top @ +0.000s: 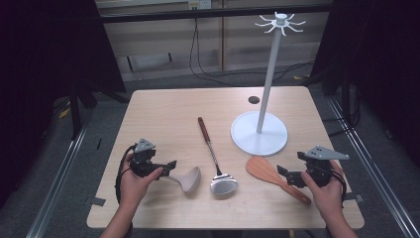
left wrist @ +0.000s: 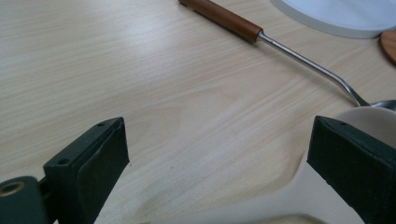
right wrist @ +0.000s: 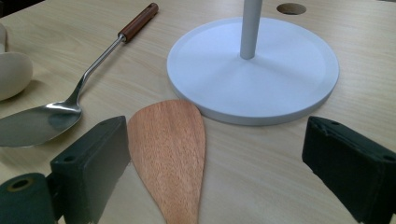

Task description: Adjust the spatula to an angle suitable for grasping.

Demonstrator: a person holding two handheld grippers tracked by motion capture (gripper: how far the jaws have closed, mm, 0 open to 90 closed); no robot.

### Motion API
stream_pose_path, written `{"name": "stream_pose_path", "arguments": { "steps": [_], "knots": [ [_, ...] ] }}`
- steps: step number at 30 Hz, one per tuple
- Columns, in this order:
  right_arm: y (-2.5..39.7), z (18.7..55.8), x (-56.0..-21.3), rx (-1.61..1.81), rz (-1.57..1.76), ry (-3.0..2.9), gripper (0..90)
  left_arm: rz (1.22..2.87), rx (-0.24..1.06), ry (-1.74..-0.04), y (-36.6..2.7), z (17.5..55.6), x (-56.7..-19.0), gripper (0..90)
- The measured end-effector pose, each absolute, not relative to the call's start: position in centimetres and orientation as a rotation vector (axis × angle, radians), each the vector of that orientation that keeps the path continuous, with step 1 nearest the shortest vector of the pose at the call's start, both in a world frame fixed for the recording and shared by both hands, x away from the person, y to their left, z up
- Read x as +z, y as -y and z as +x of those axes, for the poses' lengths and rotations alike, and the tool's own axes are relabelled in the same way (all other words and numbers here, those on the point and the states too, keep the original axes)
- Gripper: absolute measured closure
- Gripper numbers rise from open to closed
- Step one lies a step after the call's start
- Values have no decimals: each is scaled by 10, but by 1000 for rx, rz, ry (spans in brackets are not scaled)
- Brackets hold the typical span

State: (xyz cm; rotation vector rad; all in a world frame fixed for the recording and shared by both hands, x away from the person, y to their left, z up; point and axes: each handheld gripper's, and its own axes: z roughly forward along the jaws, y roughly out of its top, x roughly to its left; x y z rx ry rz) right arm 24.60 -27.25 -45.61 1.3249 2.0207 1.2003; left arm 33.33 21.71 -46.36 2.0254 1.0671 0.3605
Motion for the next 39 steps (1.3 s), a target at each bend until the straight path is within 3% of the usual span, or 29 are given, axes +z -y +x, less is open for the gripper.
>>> {"name": "stream_pose_path", "arguments": {
  "steps": [9,13,17,18,20,28,39],
  "knots": [
    [272,257,-458,1226,1312,-2034,66,2027,355,-1071,-212,339,-465,56],
    [274,258,-456,1241,1330,-2018,66,2042,310,-1068,-204,344,-463,132],
    [276,256,-455,1254,1335,-2007,67,2079,280,-1060,-192,349,-462,350],
    [276,256,-454,1255,1338,-2007,67,2093,271,-1058,-188,352,-461,468],
    [275,256,-453,1264,1333,-2001,67,2101,263,-1061,-182,356,-459,514],
    [275,255,-453,1267,1333,-2002,68,2144,204,-1108,-159,379,-466,891],
    [271,252,-451,1275,1316,-2010,68,2181,221,-1182,-123,406,-478,900]
  ]
}}
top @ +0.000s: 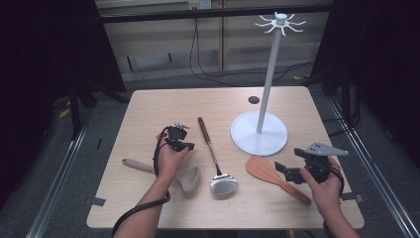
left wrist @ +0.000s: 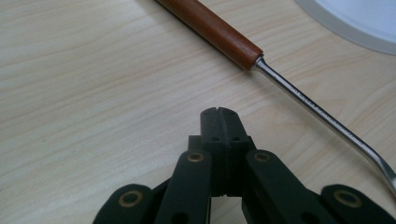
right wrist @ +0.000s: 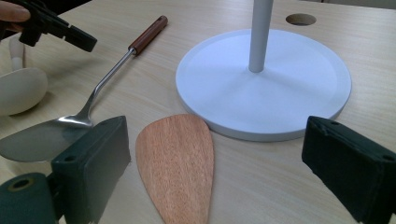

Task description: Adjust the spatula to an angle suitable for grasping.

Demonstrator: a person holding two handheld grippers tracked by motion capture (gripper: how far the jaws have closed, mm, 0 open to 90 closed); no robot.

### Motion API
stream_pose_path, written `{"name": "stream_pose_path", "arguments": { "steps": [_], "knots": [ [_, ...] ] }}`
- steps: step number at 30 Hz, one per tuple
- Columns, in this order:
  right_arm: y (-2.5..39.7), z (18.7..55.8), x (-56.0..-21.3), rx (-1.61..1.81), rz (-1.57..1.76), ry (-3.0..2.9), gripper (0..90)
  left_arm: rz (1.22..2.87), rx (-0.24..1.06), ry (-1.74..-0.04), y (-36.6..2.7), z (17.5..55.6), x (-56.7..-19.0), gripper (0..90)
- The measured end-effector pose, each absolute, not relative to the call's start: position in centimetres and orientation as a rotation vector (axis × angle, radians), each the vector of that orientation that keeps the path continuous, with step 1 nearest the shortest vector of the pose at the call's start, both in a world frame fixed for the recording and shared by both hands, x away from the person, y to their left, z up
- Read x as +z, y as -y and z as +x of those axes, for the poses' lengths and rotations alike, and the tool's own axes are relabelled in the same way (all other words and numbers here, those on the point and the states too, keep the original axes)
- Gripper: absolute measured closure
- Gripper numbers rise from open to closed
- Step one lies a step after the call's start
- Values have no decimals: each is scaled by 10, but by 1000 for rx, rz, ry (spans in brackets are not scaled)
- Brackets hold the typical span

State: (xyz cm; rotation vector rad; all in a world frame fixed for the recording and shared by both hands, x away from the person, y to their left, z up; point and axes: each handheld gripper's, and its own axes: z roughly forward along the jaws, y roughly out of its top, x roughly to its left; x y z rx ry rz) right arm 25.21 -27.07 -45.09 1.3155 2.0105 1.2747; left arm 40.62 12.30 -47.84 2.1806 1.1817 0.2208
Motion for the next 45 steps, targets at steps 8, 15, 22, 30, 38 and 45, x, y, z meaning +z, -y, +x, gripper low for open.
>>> {"name": "stream_pose_path", "arguments": {
  "steps": [8,15,22,30,38,45],
  "knots": [
    [274,251,-450,1272,1323,-1995,68,2211,241,-1184,-107,418,-485,900],
    [273,248,-447,1280,1272,-1999,68,2251,249,-1152,-97,430,-489,900],
    [278,245,-448,1269,1291,-2000,68,2250,250,-1112,-84,436,-491,900],
    [283,240,-447,1276,1301,-1985,68,2251,221,-1086,-67,439,-492,900],
    [285,239,-447,1273,1306,-1983,66,2197,200,-1098,-65,438,-489,878],
    [280,241,-448,1232,1298,-2018,60,2127,227,-1079,-92,429,-476,725]
  ]
}}
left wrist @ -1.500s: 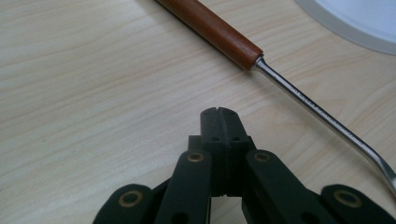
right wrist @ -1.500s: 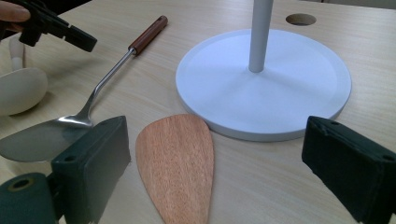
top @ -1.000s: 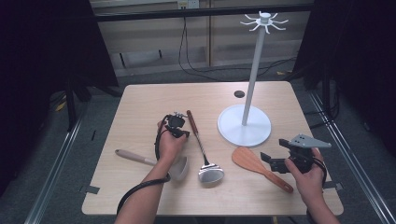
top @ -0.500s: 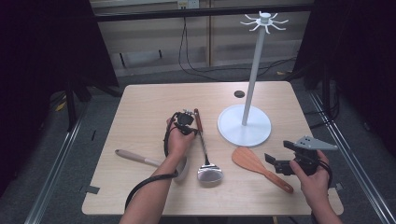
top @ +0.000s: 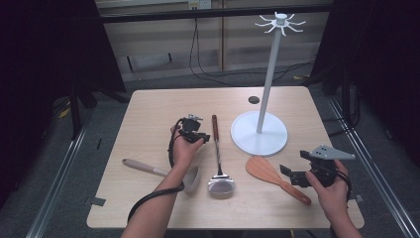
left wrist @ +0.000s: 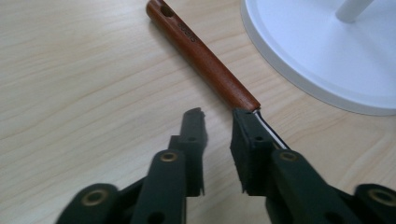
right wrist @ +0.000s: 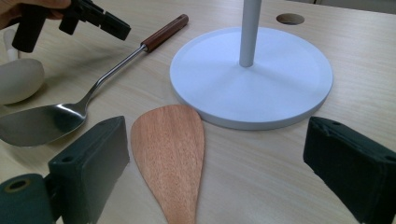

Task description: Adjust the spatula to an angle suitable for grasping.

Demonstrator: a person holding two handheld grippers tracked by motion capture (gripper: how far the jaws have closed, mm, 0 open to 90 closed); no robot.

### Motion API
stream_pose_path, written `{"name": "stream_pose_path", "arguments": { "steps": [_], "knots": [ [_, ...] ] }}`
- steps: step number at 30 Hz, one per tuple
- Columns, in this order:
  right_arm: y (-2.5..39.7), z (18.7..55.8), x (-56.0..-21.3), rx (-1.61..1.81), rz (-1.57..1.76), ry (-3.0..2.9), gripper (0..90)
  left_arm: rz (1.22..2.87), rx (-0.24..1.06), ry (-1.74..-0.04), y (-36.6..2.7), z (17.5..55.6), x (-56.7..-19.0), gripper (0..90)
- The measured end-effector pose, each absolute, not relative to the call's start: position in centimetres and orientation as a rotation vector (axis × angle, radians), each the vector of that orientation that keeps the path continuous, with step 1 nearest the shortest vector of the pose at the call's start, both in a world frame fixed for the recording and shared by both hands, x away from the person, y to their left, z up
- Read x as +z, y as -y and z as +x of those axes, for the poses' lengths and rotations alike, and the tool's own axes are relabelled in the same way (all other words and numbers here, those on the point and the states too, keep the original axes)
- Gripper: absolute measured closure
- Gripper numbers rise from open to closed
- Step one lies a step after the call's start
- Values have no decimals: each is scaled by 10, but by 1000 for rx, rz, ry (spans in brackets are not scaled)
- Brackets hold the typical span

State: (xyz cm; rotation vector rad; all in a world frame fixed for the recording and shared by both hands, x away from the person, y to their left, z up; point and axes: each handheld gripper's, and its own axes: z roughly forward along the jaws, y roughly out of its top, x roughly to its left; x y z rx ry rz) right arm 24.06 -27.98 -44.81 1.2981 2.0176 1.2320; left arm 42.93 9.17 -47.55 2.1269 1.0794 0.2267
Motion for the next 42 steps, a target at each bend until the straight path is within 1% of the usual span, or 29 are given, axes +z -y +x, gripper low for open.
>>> {"name": "stream_pose_path", "arguments": {
  "steps": [1,3,5,8,11,12,15,20,22,24,25,27,29,31,32,34,42],
  "knots": [
    [278,241,-448,1235,1307,-2018,60,2118,242,-1077,-96,427,-473,692],
    [274,242,-448,1229,1295,-2030,60,2083,253,-1093,-104,423,-471,594],
    [270,244,-448,1235,1292,-2040,60,2051,232,-1104,-112,418,-469,550],
    [262,247,-449,1220,1299,-2074,59,2062,272,-1098,-122,410,-466,442],
    [253,250,-449,1209,1311,-2097,59,2057,296,-1101,-131,402,-465,356],
    [250,251,-449,1200,1307,-2104,60,2051,283,-1114,-134,399,-464,333],
    [240,255,-448,1191,1297,-2121,61,2036,293,-1117,-140,393,-462,282],
    [224,261,-448,1177,1281,-2148,66,2023,325,-1119,-147,385,-460,249],
    [219,264,-449,1175,1289,-2151,78,2044,370,-1103,-151,379,-459,241],
    [216,266,-449,1176,1302,-2139,94,2039,371,-1090,-152,375,-461,232],
    [214,267,-449,1173,1313,-2133,94,2066,384,-1080,-154,373,-461,225],
    [211,269,-450,1176,1326,-2134,94,2047,378,-1078,-154,370,-463,215],
    [207,271,-452,1165,1335,-2139,97,2078,371,-1067,-156,368,-465,211],
    [202,274,-453,1165,1355,-2145,105,2045,360,-1079,-156,368,-466,200],
    [199,275,-454,1167,1360,-2148,111,2059,358,-1075,-158,368,-466,195],
    [191,278,-454,1175,1366,-2144,145,2035,348,-1089,-159,367,-467,189],
    [167,291,-454,1132,1427,-2163,173,2007,370,-1090,-168,367,-458,175]
  ]
}}
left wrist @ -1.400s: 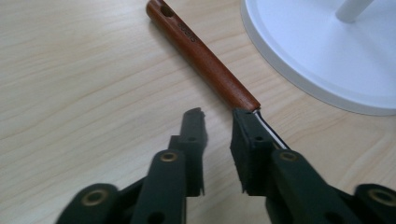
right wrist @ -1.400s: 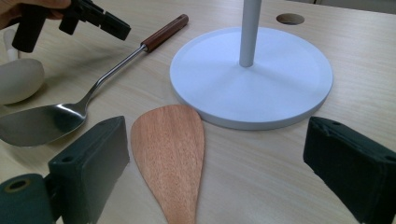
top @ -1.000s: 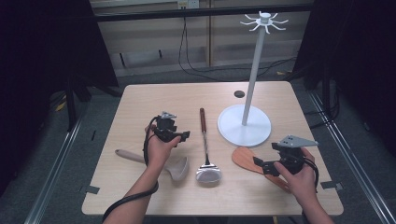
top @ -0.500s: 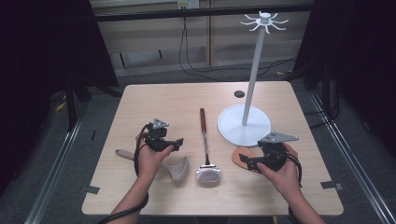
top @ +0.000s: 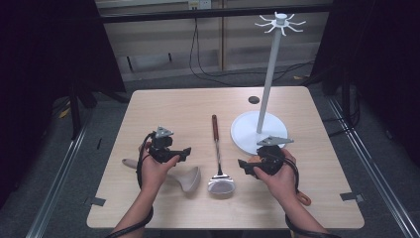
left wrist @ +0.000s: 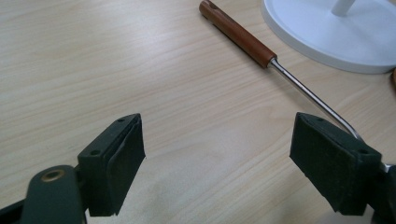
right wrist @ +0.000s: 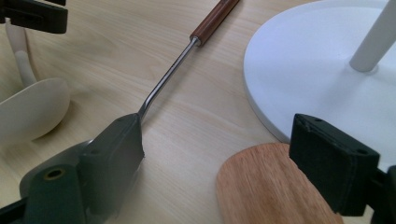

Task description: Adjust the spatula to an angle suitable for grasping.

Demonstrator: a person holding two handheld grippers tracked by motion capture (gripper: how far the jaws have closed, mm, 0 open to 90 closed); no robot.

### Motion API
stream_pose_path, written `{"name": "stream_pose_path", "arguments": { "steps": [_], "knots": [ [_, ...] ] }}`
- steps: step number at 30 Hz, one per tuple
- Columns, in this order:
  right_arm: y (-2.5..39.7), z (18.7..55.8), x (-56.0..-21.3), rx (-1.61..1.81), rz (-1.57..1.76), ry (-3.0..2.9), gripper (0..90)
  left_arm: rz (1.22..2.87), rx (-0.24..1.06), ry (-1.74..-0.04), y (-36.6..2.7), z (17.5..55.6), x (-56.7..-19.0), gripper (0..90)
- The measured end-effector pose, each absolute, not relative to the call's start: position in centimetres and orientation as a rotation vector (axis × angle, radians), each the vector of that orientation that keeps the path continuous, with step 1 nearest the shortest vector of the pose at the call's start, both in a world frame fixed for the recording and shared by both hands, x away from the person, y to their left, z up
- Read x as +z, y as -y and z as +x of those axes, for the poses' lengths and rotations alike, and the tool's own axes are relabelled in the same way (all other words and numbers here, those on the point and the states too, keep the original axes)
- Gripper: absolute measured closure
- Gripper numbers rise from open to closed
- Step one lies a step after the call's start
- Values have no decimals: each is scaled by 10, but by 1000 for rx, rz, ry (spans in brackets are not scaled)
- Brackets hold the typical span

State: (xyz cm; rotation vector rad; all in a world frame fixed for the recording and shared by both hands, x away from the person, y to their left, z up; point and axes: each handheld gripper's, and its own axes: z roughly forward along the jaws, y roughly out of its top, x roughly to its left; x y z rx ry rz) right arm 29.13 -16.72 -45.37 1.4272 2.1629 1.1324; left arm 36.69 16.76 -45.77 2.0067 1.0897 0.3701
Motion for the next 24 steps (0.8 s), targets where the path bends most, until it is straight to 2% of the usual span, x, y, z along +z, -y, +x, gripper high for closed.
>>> {"name": "stream_pose_path", "arguments": {
  "steps": [12,21,24],
  "knots": [
    [125,315,-456,1119,1463,-2210,292,2008,380,-1091,-173,367,-459,161],
    [99,328,-467,1131,1479,-2262,466,2016,383,-1088,-178,368,-458,156],
    [94,331,-475,1118,1498,-2277,485,2007,381,-1094,-178,367,-457,156]
  ]
}}
